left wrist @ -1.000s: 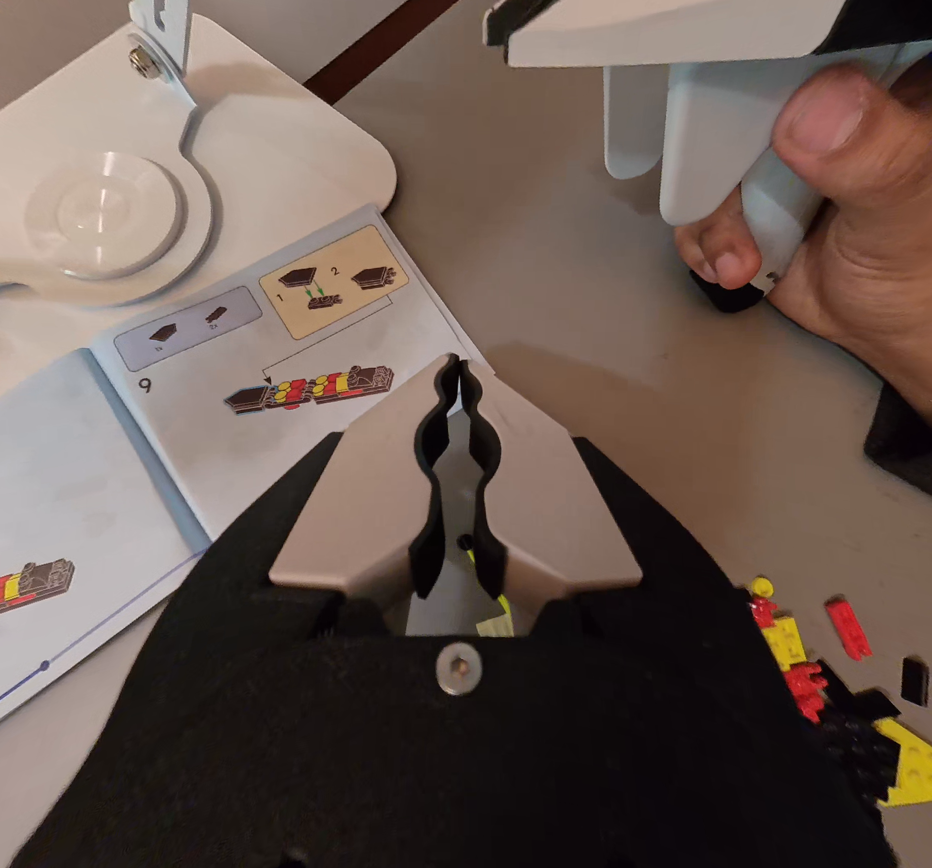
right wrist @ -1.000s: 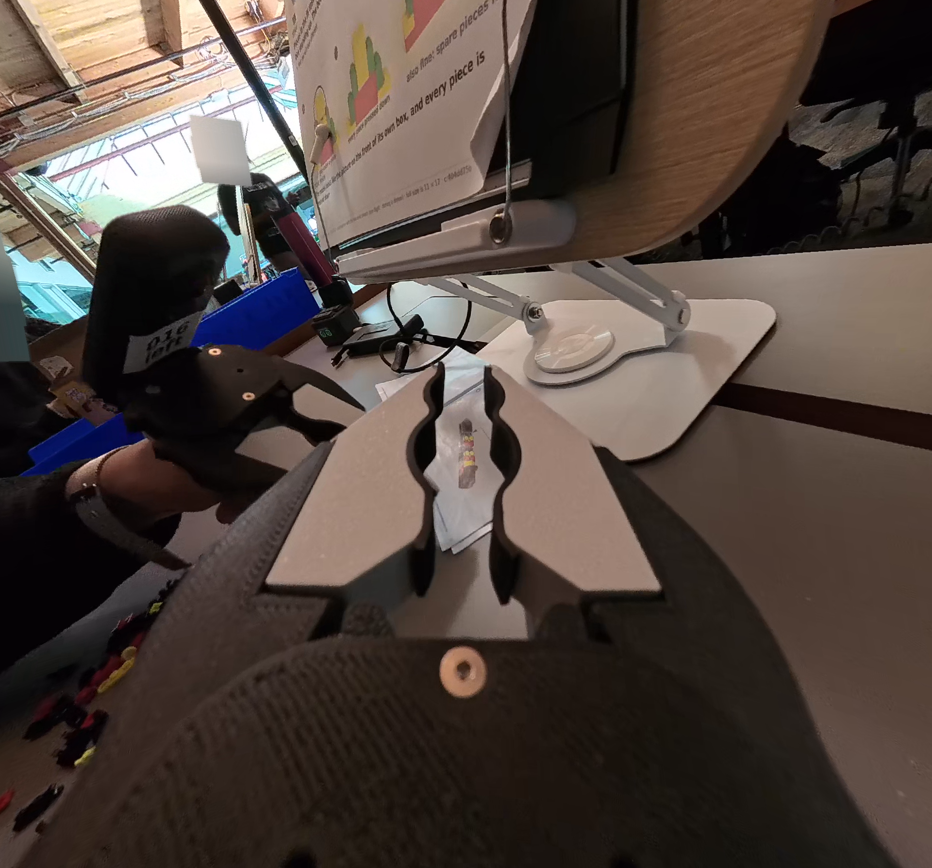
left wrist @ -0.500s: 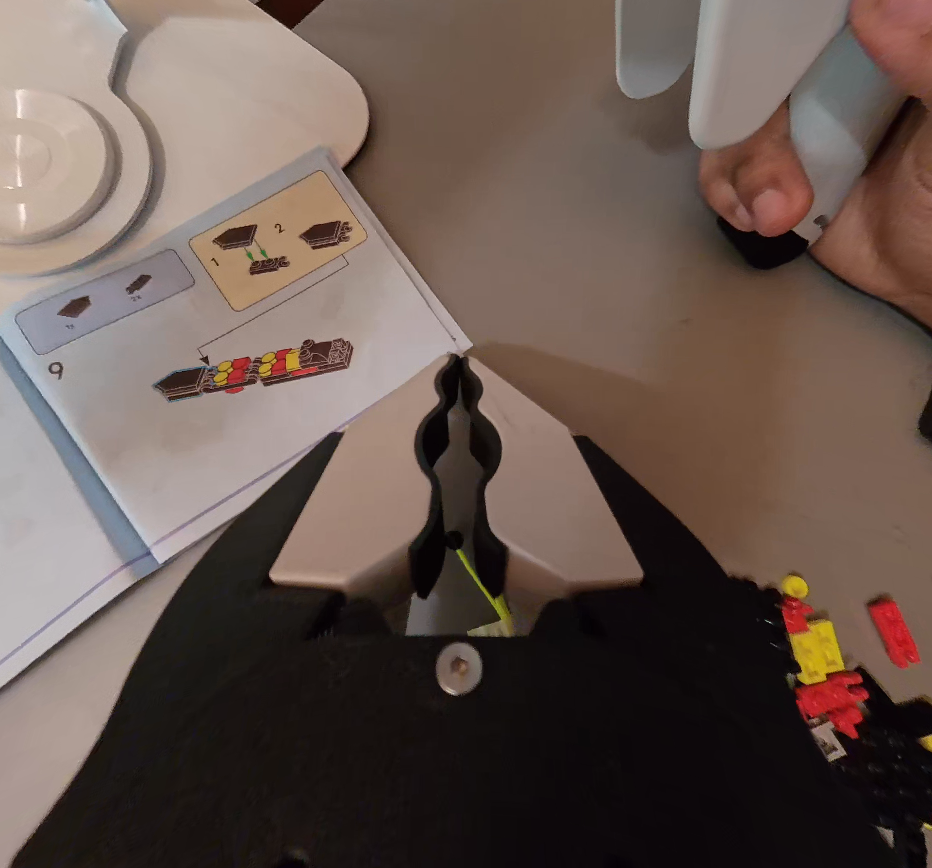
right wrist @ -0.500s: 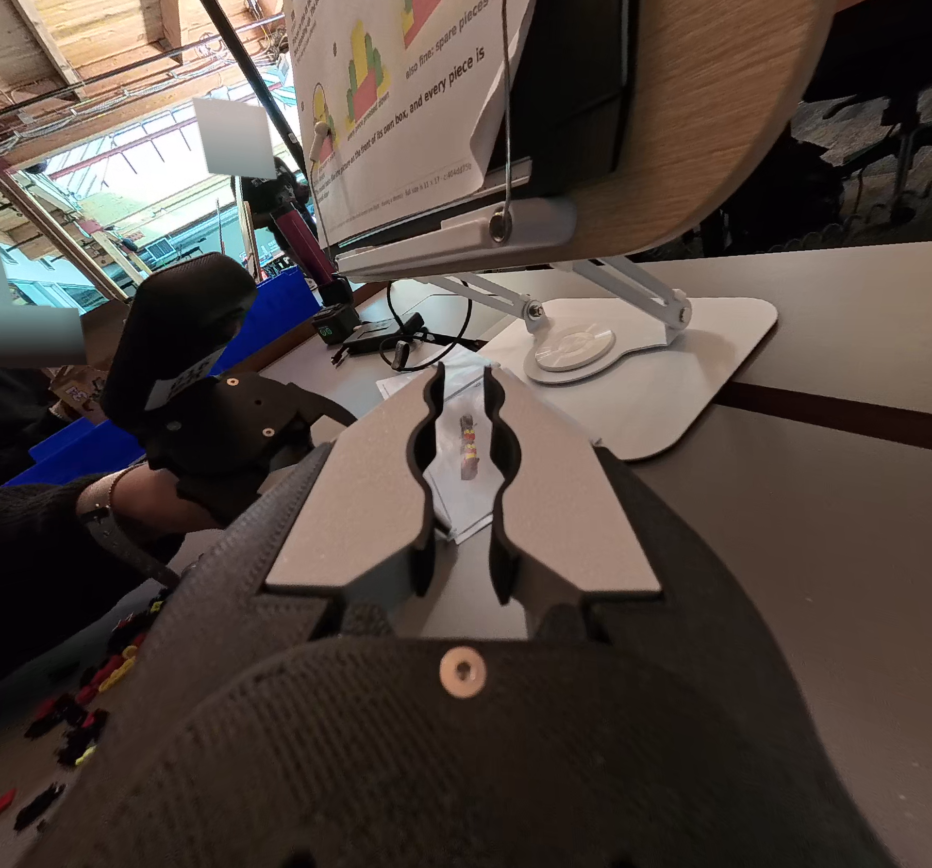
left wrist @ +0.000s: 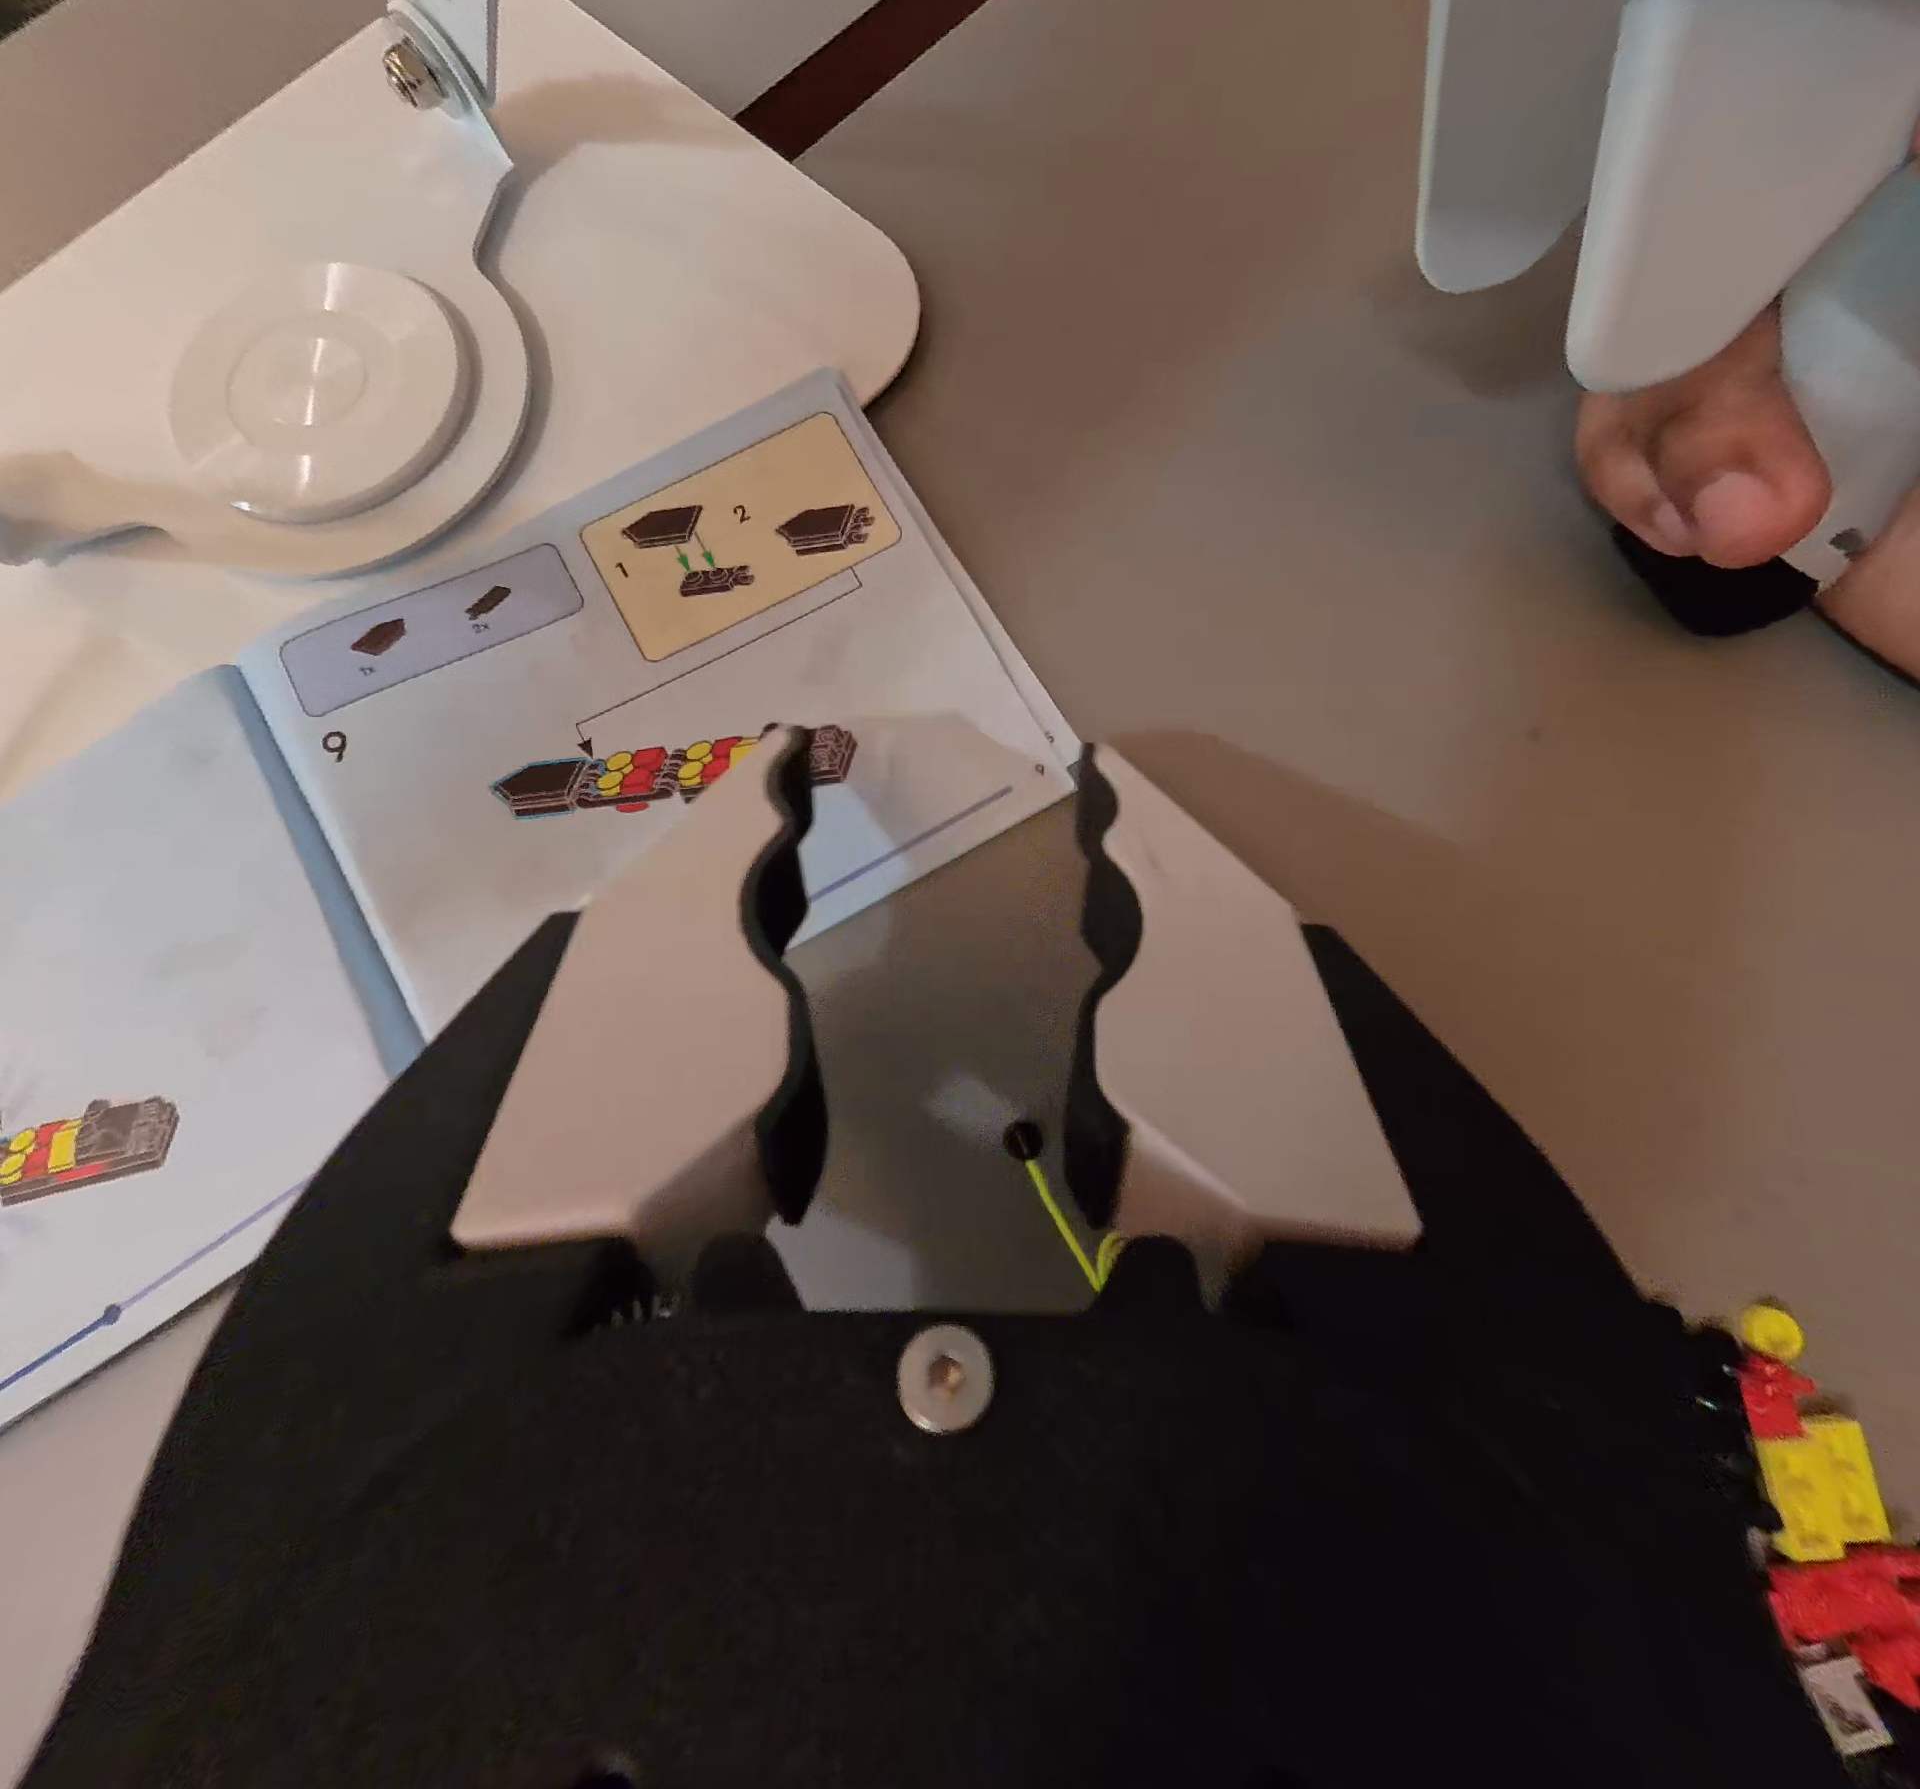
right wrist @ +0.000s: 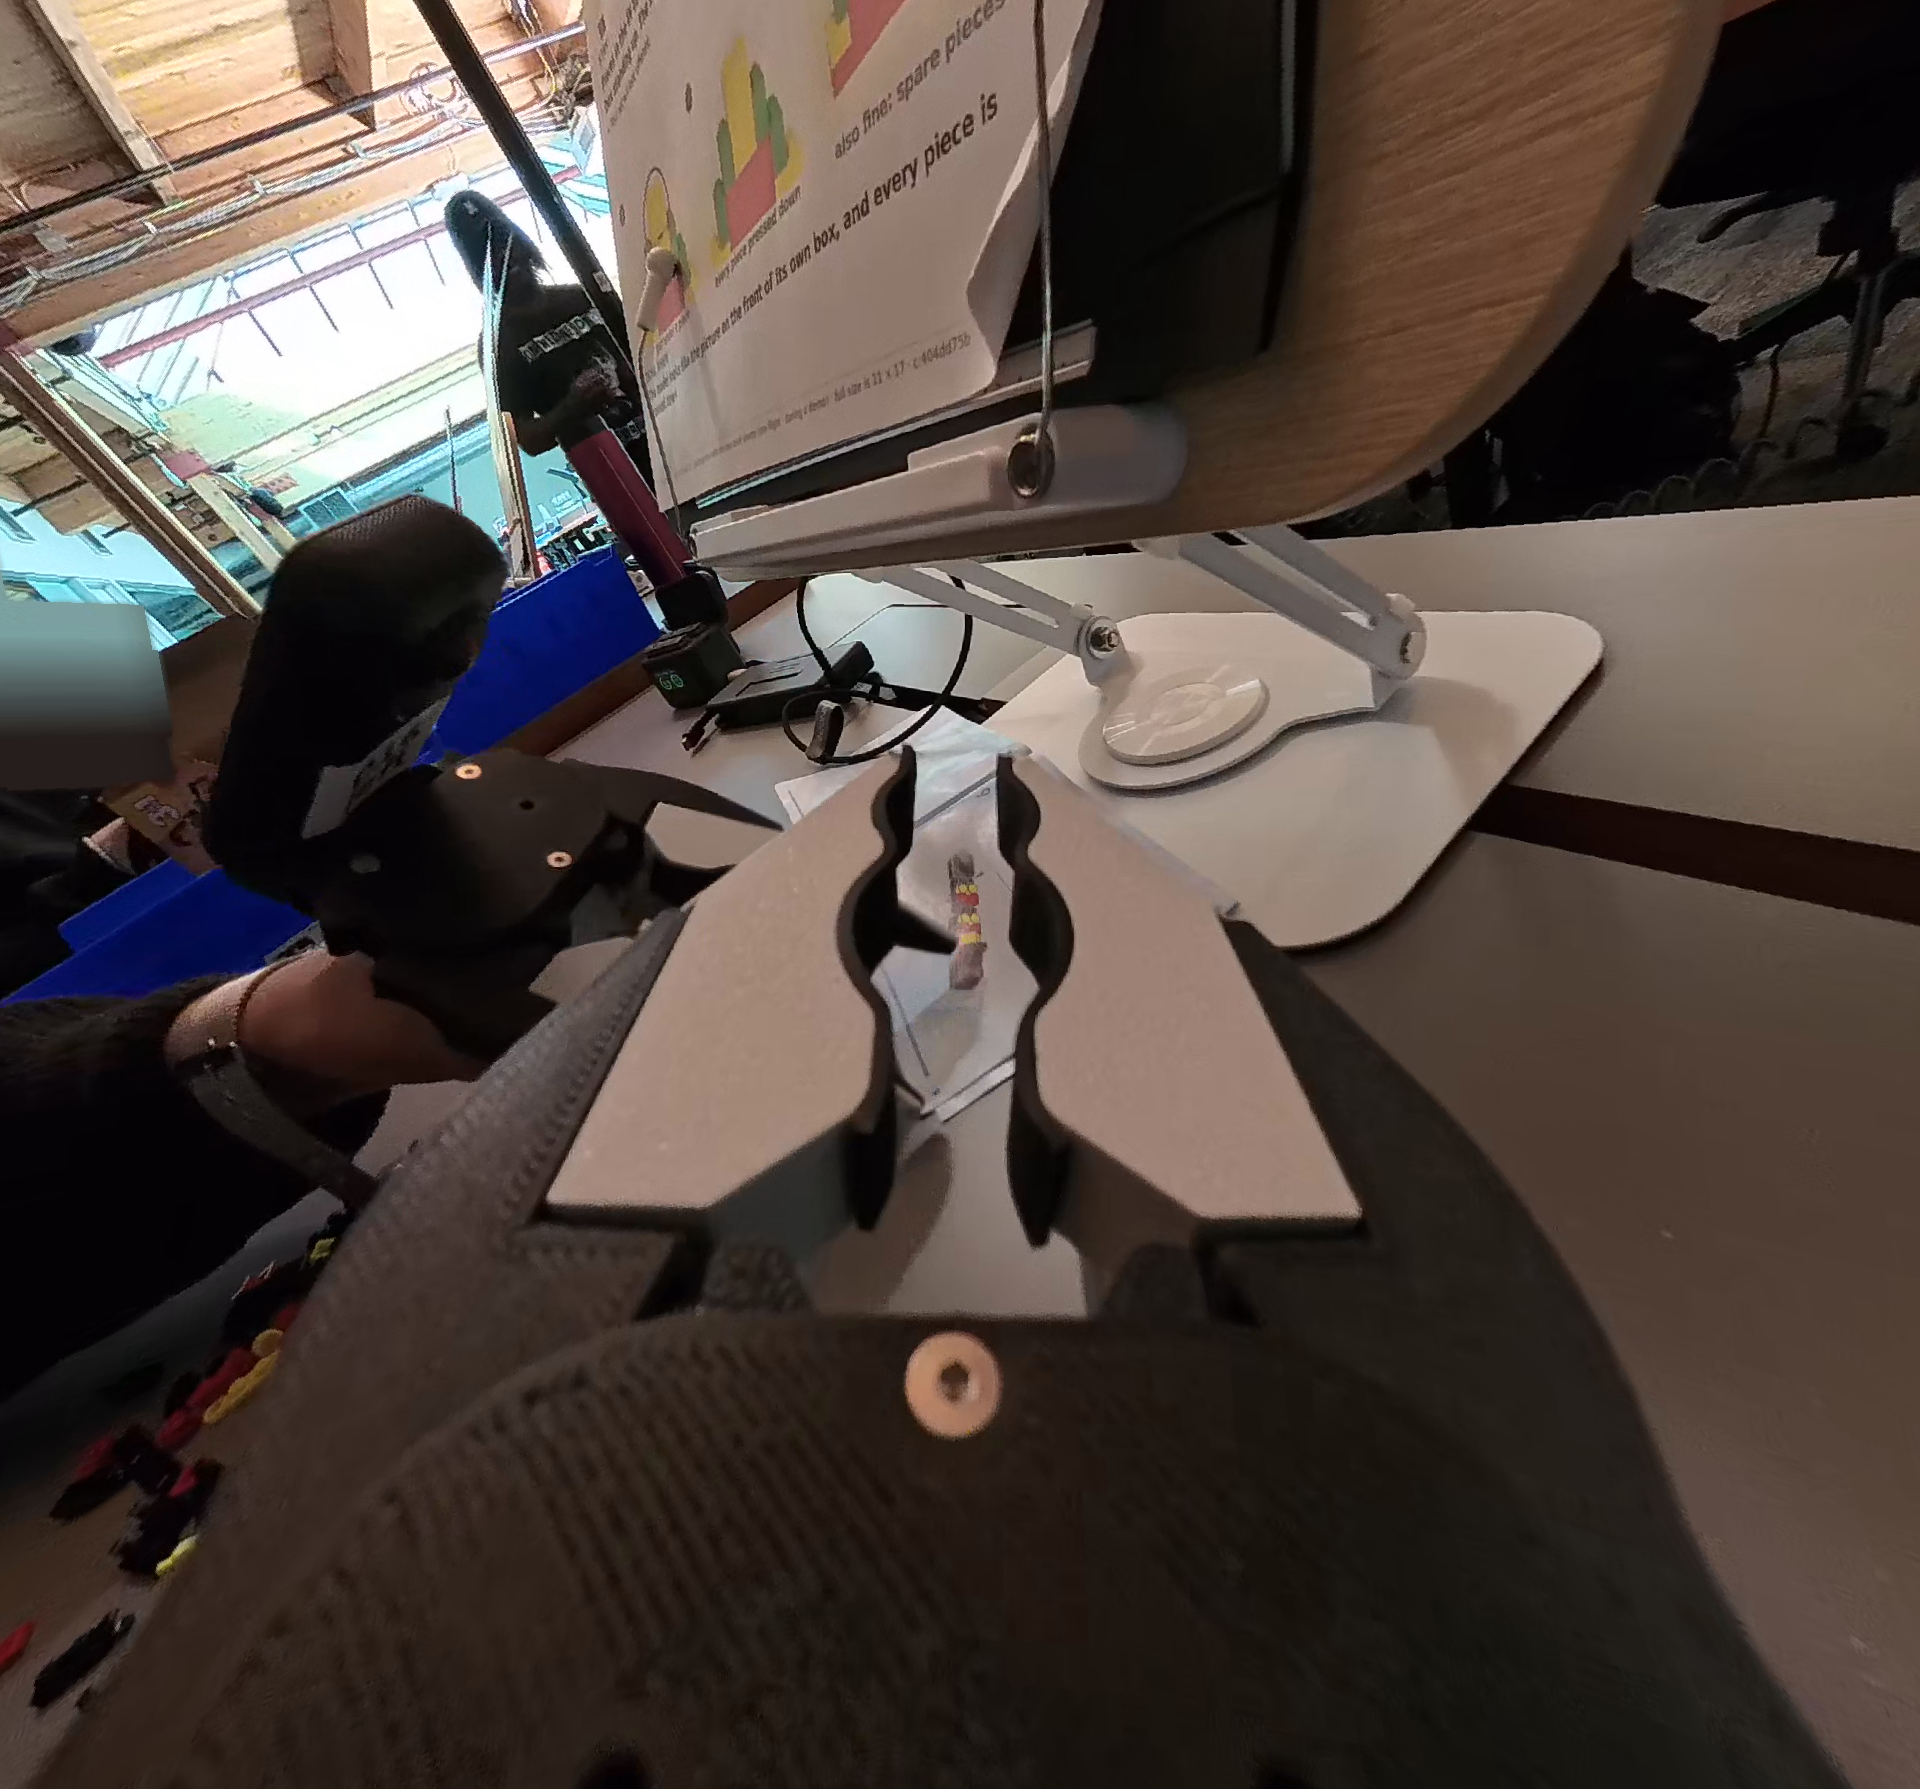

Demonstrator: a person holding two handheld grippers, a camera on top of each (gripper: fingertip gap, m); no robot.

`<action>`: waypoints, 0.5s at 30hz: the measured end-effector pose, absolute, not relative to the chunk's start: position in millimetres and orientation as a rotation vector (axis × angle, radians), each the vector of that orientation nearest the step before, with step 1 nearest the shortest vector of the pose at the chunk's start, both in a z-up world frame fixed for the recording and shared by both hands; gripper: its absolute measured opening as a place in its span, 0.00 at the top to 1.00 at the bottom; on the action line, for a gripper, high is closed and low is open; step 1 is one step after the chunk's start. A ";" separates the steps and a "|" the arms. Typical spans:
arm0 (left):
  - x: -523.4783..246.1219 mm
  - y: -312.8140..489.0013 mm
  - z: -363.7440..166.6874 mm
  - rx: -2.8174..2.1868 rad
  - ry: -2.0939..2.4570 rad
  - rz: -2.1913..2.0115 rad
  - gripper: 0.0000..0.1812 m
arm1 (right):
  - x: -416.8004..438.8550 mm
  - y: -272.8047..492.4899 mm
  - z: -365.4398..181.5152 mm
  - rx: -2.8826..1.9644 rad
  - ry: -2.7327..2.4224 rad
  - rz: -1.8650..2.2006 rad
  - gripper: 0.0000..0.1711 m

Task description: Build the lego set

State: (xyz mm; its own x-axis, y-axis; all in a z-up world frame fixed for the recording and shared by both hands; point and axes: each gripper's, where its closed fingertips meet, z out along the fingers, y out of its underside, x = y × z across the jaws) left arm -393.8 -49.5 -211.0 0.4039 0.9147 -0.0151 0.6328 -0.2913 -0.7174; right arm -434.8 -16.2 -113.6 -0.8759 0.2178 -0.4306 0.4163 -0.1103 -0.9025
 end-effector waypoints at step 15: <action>-398.7 -58.0 -211.4 -1.891 -1.433 0.471 0.74 | -435.1 -16.2 -113.7 0.721 1.992 -2.121 0.92</action>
